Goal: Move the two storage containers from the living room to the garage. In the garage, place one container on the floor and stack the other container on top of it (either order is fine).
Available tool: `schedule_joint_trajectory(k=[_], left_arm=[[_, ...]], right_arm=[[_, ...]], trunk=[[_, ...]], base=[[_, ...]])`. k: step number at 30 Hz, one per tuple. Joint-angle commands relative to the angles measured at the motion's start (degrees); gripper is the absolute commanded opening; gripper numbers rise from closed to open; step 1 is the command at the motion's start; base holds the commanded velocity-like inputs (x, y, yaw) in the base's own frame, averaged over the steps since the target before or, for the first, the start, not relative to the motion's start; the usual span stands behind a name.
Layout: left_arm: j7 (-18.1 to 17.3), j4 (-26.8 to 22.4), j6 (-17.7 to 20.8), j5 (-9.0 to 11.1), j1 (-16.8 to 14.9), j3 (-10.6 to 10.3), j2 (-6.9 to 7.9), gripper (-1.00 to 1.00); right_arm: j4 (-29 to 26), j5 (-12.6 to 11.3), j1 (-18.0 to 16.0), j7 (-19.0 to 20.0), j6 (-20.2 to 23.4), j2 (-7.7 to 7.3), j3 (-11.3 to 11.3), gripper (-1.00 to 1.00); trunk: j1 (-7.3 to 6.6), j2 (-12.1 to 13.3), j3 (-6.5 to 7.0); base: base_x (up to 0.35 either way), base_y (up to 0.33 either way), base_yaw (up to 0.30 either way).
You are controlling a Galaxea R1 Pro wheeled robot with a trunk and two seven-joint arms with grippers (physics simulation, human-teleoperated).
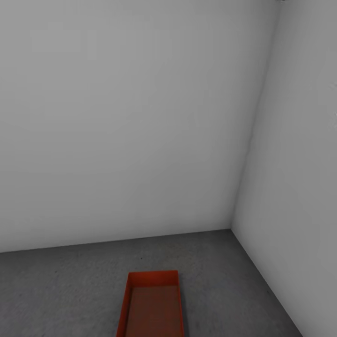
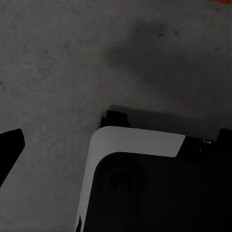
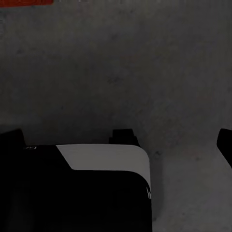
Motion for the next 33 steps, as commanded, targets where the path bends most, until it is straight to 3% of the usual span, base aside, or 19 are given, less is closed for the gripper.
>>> schedule_joint_trajectory(k=[1, 33], left_arm=[[-0.2, 0.0, 0.1, 0.5, 0.0, -0.1, 0.02, 1.00], [-0.2, 0.0, 0.9, 0.5, 0.1, -0.1, -0.16, 1.00]], right_arm=[[0.2, -0.5, -0.1, 0.0, -0.3, 0.05, 0.5, 1.00], [0.2, -0.5, -0.1, 0.0, -0.3, 0.23, 0.5, 1.00]], trunk=[[0.00, 0.0, 0.03], [0.00, 0.0, 2.62]], base=[[0.000, 0.000, 0.000], [0.000, 0.000, 0.000]])
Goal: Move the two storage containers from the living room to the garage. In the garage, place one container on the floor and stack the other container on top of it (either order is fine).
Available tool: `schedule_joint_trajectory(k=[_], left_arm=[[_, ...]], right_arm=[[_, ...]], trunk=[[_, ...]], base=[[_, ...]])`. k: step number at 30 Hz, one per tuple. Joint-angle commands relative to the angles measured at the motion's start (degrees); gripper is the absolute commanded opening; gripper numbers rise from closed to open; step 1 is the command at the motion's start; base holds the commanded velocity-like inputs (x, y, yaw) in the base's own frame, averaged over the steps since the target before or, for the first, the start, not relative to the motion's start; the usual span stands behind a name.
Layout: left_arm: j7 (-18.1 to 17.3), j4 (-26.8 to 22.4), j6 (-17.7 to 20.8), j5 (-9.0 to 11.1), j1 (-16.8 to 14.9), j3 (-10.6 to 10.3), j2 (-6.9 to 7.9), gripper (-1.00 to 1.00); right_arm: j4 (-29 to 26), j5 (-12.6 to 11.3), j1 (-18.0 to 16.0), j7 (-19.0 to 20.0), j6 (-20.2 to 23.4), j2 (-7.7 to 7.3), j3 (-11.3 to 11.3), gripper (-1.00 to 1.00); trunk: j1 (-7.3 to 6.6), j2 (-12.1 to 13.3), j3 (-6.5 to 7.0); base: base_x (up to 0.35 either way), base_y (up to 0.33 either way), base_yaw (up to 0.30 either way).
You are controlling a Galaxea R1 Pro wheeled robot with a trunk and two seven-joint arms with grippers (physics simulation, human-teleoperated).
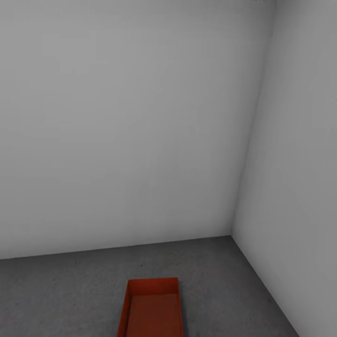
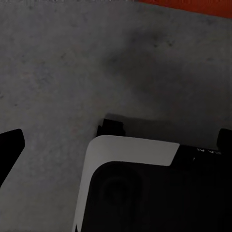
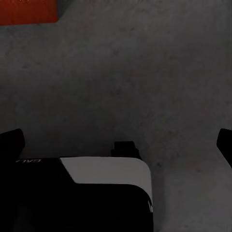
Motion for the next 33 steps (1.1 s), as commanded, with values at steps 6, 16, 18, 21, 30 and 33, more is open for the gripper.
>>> schedule_joint_trajectory(k=[6, 16, 18, 21, 30, 33], left_arm=[[-0.2, 0.0, -0.5, 0.5, 0.0, -0.1, -0.31, 1.00], [0.0, -0.1, -0.6, 0.4, 0.0, -0.1, -0.68, 1.00], [0.0, -0.1, -0.6, 0.2, 0.0, -0.1, -0.68, 1.00], [0.0, -0.2, -0.7, 0.1, 0.0, -0.1, -0.69, 1.00], [0.0, -0.2, -0.8, 0.0, 0.0, 0.0, -0.60, 1.00], [0.0, -0.2, -0.8, -0.1, 0.0, 0.0, -0.60, 1.00]], right_arm=[[0.2, -0.5, -0.1, -0.1, -0.3, -0.08, 0.4, 1.00], [0.2, -0.5, -0.1, -0.1, -0.3, -0.13, 0.4, 1.00], [0.2, -0.5, -0.1, -0.1, -0.3, -0.19, 0.4, 1.00], [0.2, -0.6, -0.1, -0.1, -0.3, -0.21, 0.4, 1.00], [0.2, -0.6, -0.1, -0.1, -0.3, -0.22, 0.4, 1.00], [0.2, -0.5, -0.1, 0.0, -0.1, 0.22, 0.5, 1.00]], trunk=[[0.00, 0.0, -0.03], [0.00, 0.0, -0.03], [0.00, 0.0, -0.03], [0.00, 0.0, -0.03], [0.00, 0.0, -0.03], [0.00, 0.0, 0.04]], base=[[0.000, 0.000, 0.000], [0.000, 0.000, 0.000], [0.000, 0.000, 0.000], [0.000, 0.000, 0.000], [0.000, 0.000, 0.000], [0.000, 0.000, -0.144]])
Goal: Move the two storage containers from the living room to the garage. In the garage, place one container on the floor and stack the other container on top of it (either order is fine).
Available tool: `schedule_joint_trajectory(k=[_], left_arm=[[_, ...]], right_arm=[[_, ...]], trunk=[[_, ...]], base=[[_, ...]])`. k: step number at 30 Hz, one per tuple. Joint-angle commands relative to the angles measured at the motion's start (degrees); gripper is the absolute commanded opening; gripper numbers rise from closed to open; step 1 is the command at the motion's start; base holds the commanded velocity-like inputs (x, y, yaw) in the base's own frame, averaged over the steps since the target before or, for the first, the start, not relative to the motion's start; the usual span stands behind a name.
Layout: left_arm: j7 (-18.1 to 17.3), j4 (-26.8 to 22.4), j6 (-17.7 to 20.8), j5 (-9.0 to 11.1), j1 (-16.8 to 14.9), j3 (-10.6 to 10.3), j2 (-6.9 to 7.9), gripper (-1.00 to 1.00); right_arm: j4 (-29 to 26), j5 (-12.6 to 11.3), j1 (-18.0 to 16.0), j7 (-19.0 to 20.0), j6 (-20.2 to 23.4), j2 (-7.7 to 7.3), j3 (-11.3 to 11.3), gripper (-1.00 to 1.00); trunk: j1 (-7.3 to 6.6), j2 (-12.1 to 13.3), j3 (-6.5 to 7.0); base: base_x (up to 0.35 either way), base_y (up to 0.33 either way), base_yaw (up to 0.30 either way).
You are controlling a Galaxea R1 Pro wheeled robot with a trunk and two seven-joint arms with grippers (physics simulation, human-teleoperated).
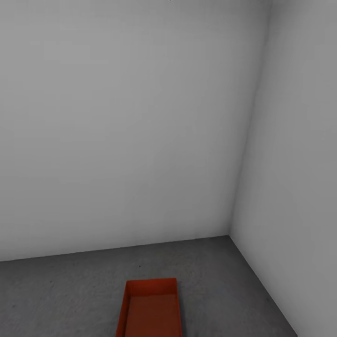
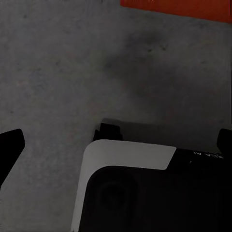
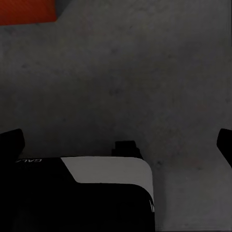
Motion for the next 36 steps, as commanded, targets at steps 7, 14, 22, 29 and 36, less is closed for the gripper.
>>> schedule_joint_trajectory(k=[7, 14, 22, 29, 36], left_arm=[[-0.2, 0.0, 0.1, 0.5, 0.0, -0.1, 0.02, 1.00], [-0.2, 0.0, 0.0, 0.5, 0.0, -0.1, 0.02, 1.00], [-0.2, 0.0, 0.1, 0.5, 0.0, -0.1, 0.02, 1.00], [-0.2, 0.0, 0.1, 0.5, 0.0, -0.1, 0.02, 1.00], [-0.2, 0.0, 0.1, 0.5, 0.0, -0.1, 0.02, 1.00]], right_arm=[[0.2, -0.4, -0.1, 0.0, -0.1, 0.13, 0.5, 1.00], [0.2, -0.4, -0.1, 0.0, -0.1, 0.11, 0.5, 1.00], [0.2, -0.4, -0.1, 0.0, -0.1, 0.12, 0.5, 1.00], [0.2, -0.4, -0.1, 0.0, -0.1, 0.21, 0.5, 1.00], [0.2, -0.4, -0.1, 0.0, -0.1, 0.24, 0.5, 1.00]], trunk=[[0.00, 0.0, 0.03], [0.00, 0.0, 0.03], [0.00, 0.0, 0.03], [0.00, 0.0, 0.03], [0.00, 0.0, 0.03]], base=[[0.000, 0.000, -0.280], [0.000, 0.000, -0.290], [0.000, 0.000, -0.290], [0.000, 0.000, -0.290], [0.000, 0.000, -0.290]])
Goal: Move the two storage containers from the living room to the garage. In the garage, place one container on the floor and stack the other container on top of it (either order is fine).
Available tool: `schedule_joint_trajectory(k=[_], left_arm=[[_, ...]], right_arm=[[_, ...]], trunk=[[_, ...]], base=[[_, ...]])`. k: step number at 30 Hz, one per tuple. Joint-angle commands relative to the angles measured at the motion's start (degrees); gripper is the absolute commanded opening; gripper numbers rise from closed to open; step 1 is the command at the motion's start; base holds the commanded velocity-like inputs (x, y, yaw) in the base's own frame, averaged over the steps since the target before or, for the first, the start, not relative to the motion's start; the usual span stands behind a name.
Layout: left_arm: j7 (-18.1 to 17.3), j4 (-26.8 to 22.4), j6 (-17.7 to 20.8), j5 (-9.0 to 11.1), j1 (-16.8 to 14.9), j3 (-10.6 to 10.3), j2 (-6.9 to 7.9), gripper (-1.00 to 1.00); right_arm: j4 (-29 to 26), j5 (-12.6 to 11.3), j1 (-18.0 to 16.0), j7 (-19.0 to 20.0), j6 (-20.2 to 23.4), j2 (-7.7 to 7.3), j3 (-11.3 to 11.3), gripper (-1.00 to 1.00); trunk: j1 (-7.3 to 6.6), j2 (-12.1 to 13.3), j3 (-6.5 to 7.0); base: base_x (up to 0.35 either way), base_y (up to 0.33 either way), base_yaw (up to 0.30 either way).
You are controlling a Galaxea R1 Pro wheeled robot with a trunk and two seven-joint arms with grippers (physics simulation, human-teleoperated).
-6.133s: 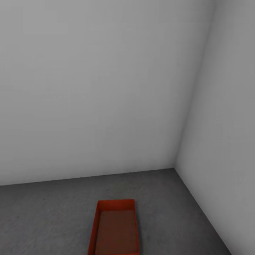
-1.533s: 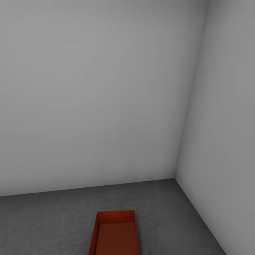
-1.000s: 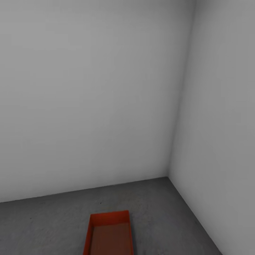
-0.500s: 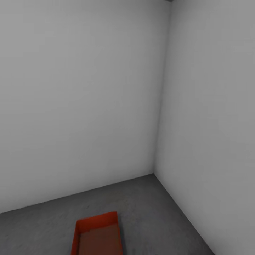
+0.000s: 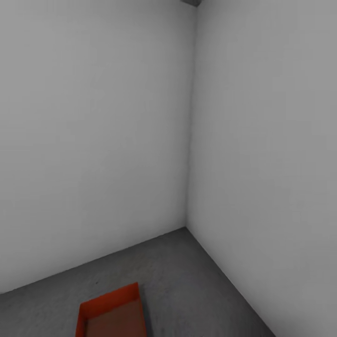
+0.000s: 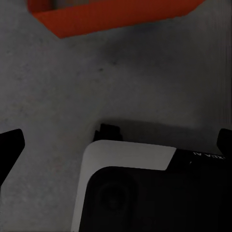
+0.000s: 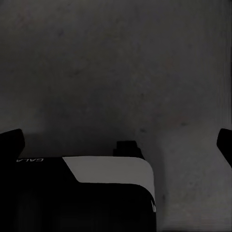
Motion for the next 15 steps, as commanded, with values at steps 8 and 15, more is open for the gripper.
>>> schedule_joint_trajectory(k=[8, 15], left_arm=[[-0.2, 0.0, 0.1, 0.5, 0.0, -0.1, 0.03, 1.00], [-0.2, 0.0, 0.1, 0.5, 0.0, -0.1, 0.03, 1.00]], right_arm=[[0.2, -0.5, -0.1, -0.1, -0.3, 0.06, 0.5, 1.00], [0.2, -0.5, -0.1, -0.1, -0.3, 0.06, 0.5, 1.00]], trunk=[[0.00, 0.0, -0.07], [0.00, 0.0, -0.07]], base=[[0.000, 0.000, -0.289], [0.000, 0.000, -0.289]])
